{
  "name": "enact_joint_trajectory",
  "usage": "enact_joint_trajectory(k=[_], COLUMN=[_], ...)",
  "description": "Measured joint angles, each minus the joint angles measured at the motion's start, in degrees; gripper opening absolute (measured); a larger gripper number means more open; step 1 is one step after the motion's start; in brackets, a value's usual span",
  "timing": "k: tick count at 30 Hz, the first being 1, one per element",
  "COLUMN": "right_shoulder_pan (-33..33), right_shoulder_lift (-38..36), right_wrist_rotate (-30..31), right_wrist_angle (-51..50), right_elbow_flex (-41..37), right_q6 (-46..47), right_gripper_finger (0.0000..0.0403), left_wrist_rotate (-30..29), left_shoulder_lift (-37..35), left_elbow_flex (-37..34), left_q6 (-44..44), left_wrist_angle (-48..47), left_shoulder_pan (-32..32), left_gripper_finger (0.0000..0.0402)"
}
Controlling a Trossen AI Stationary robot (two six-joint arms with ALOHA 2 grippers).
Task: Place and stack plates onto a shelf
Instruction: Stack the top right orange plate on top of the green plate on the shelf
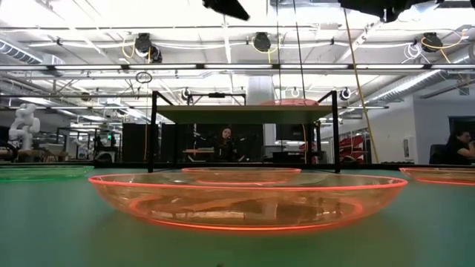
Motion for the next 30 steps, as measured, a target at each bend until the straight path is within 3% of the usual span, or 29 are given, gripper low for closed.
enact_joint_trajectory(k=[3,8,16,23,30], right_shoulder_pan=[0.0,0.0,-3.1,-7.9,-8.3], right_shoulder_lift=[1.2,4.8,13.6,20.9,30.3], right_wrist_rotate=[0.0,-0.5,-12.7,-23.1,-32.3], right_wrist_angle=[-4.3,-19.8,-32.9,-45.9,-45.9], right_elbow_flex=[2.3,8.7,16.7,20.3,20.3], right_q6=[2.6,9.7,16.0,26.5,23.4], right_gripper_finger=[0.013,0.013,0.013,0.013,0.013], left_wrist_rotate=[0.2,0.2,0.1,0.1,0.1], left_shoulder_lift=[-7.4,-19.8,-33.1,-35.4,-35.2], left_elbow_flex=[-8.9,-26.5,-46.9,-57.1,-59.6], left_q6=[-1.5,-7.9,-17.3,-20.6,-21.4], left_wrist_angle=[4.4,16.6,33.4,45.1,47.5], left_shoulder_pan=[-0.4,-1.3,-5.1,-8.3,-10.0], left_gripper_finger=[0.0078,0.0078,0.0078,0.0078,0.0078])
